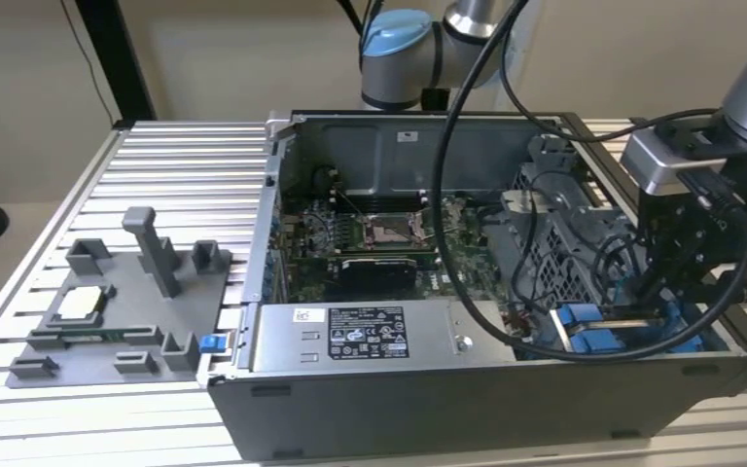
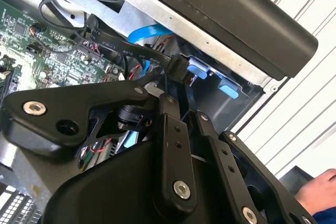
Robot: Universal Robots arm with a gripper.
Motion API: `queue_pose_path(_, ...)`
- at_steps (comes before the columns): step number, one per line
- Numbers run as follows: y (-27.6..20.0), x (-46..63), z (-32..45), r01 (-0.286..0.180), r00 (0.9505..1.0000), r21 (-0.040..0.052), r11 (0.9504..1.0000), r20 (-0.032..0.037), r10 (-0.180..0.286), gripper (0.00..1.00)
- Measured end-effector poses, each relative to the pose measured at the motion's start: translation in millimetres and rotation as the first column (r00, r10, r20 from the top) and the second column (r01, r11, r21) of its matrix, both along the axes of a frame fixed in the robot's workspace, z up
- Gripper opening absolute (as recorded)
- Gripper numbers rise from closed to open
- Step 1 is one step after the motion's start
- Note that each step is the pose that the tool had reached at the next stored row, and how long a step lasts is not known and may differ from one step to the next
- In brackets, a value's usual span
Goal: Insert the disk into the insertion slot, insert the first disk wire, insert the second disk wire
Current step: 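Insert the first disk wire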
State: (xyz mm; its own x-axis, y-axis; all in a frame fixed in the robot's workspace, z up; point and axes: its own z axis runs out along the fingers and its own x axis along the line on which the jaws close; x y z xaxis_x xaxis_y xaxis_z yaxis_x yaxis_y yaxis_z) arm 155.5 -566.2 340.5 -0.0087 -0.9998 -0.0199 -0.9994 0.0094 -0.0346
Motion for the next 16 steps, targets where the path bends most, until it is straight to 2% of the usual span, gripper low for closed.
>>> queue_pose_path(1,0.0,0.0,0.0,0.0,1.0,-0.0001,1.0,0.0,0.0,0.0)
queue_pose_path(2,0.0,0.1,-5.4,0.001,1.0,-0.0011,1.0,0.0001,-0.001,0.0)
queue_pose_path(6,0.0,0.1,-11.7,0.002,1.0,-0.0003,1.0,0.0001,-0.002,0.0)
queue_pose_path(14,0.1,0.0,-13.2,0.002,1.0,0.0018,1.0,0.0001,-0.002,0.0)
queue_pose_path(15,0.0,0.0,-13.8,0.002,1.0,0.0029,1.0,0.0,-0.002,1.0)
queue_pose_path(16,0.0,0.1,-12.0,0.002,1.0,0.0,1.0,0.0001,-0.002,1.0)
